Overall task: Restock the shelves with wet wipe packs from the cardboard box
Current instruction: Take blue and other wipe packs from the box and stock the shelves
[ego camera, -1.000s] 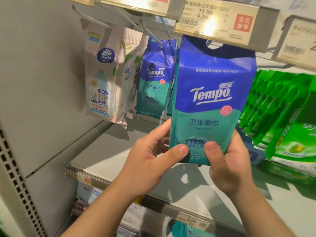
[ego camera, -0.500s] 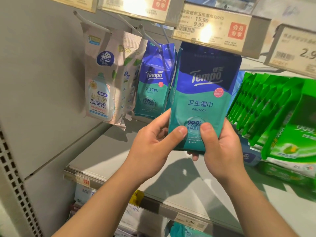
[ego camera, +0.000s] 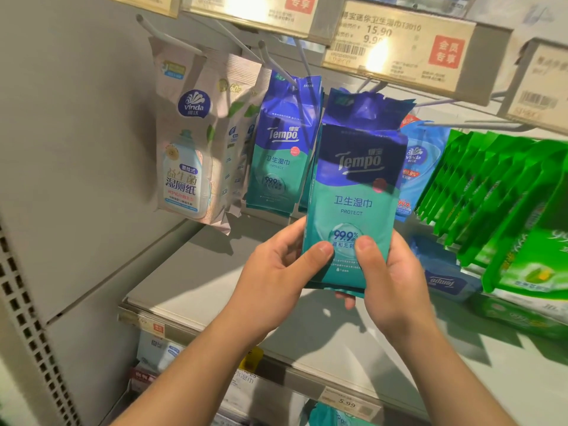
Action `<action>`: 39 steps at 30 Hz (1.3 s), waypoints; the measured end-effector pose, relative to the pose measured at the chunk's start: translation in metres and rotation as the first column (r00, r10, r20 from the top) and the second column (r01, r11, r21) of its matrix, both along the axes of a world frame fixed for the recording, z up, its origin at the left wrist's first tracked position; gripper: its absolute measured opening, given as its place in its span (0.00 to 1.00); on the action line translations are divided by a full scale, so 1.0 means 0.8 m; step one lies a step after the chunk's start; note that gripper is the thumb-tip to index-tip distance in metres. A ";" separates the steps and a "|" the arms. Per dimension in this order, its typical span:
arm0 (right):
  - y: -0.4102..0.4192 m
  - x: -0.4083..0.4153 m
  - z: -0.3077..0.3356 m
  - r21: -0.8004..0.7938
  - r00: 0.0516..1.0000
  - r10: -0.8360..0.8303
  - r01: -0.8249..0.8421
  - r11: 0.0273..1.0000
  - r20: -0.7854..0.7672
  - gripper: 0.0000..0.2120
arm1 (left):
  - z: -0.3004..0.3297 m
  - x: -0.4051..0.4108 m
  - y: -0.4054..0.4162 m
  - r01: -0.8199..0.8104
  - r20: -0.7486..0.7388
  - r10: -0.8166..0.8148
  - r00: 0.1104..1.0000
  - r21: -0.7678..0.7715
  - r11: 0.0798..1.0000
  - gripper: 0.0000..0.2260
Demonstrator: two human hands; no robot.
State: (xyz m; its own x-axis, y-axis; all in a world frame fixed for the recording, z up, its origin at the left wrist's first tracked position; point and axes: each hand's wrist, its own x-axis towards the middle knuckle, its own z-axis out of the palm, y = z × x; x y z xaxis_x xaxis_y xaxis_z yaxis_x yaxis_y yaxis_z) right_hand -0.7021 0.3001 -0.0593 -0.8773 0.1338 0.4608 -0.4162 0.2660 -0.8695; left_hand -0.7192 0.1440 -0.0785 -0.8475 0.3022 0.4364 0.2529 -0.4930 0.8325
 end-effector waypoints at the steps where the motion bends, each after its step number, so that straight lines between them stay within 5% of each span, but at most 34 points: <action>1: 0.001 0.001 -0.002 0.016 1.000 -0.008 0.008 1.000 -0.012 0.18 | -0.002 0.000 -0.001 0.004 -0.008 -0.004 1.000 0.001 1.000 0.19; 9: 0.007 0.012 0.016 0.198 0.949 -0.002 0.068 0.978 -0.315 0.12 | 0.001 0.006 -0.006 0.031 -0.186 -0.020 0.982 0.055 0.998 0.20; 17: 0.010 0.004 0.035 0.203 0.951 0.021 0.044 0.978 -0.309 0.19 | 0.016 0.002 -0.002 0.026 -0.228 -0.008 0.974 0.080 0.996 0.22; 22: 0.010 0.002 0.031 0.144 0.981 -0.052 0.080 0.986 -0.186 0.09 | 0.022 0.002 0.007 -0.004 -0.124 0.010 0.992 0.054 0.999 0.21; 26: 0.007 0.002 0.029 0.109 0.995 -0.069 0.077 0.991 -0.076 0.18 | 0.021 0.001 0.011 -0.080 -0.087 0.079 0.993 -0.005 0.997 0.15; 39: 0.020 -0.014 -0.009 0.074 0.991 0.004 -0.014 0.997 0.133 0.15 | -0.013 -0.016 0.011 -0.135 0.068 0.146 0.987 -0.150 0.979 0.13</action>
